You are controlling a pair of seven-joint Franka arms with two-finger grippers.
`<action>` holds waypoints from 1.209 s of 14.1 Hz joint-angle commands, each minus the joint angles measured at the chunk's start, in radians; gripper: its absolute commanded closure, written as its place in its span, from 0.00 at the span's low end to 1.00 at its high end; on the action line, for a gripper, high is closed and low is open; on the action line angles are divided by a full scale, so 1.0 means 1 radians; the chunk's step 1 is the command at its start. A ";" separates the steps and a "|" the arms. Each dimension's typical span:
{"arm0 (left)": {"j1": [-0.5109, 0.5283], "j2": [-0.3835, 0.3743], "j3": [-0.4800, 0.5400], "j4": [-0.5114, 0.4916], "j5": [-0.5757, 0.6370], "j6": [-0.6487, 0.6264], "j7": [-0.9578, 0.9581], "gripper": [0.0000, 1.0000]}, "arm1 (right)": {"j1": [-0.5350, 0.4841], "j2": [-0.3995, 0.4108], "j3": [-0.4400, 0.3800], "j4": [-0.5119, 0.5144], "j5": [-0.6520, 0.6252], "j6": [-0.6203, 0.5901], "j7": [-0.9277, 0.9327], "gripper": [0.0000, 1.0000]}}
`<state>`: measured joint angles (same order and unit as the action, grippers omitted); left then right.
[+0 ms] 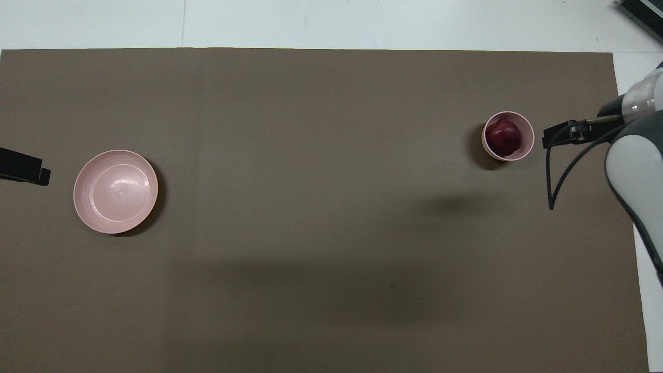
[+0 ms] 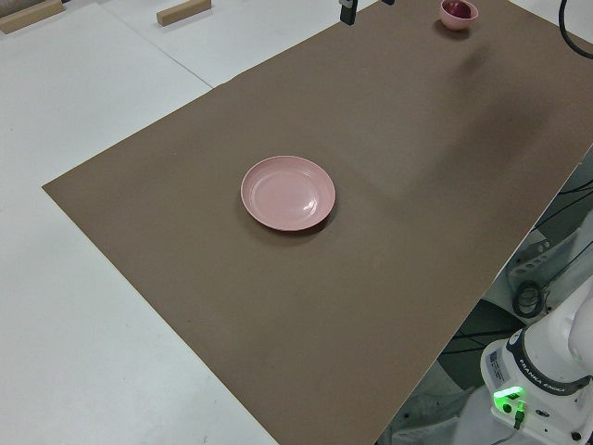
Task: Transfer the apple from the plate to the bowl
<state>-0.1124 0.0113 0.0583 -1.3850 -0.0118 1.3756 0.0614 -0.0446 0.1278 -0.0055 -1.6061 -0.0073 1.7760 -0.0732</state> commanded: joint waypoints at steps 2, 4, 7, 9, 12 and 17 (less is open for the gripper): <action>-0.004 -0.022 0.000 -0.025 0.010 -0.006 -0.011 0.00 | -0.003 -0.105 0.012 -0.020 -0.014 -0.072 0.119 0.00; -0.012 -0.022 0.000 -0.025 0.010 -0.006 -0.011 0.00 | -0.003 -0.117 0.012 0.001 0.009 -0.156 0.119 0.00; -0.013 -0.024 0.000 -0.025 0.010 -0.006 -0.011 0.00 | -0.017 -0.080 0.004 0.101 0.072 -0.304 0.124 0.00; -0.013 -0.022 0.000 -0.025 0.010 -0.006 -0.011 0.00 | -0.015 -0.060 0.004 0.138 0.073 -0.325 0.124 0.00; -0.013 -0.022 0.000 -0.025 0.010 -0.006 -0.011 0.00 | -0.014 -0.060 0.004 0.129 0.053 -0.281 0.096 0.00; -0.019 -0.024 0.000 -0.025 0.010 -0.006 -0.011 0.00 | 0.000 -0.062 0.004 0.114 0.007 -0.213 0.015 0.00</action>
<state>-0.1211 0.0111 0.0541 -1.3854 -0.0118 1.3756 0.0614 -0.0442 0.0581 -0.0050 -1.5005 0.0156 1.5533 -0.0351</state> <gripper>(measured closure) 0.000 0.000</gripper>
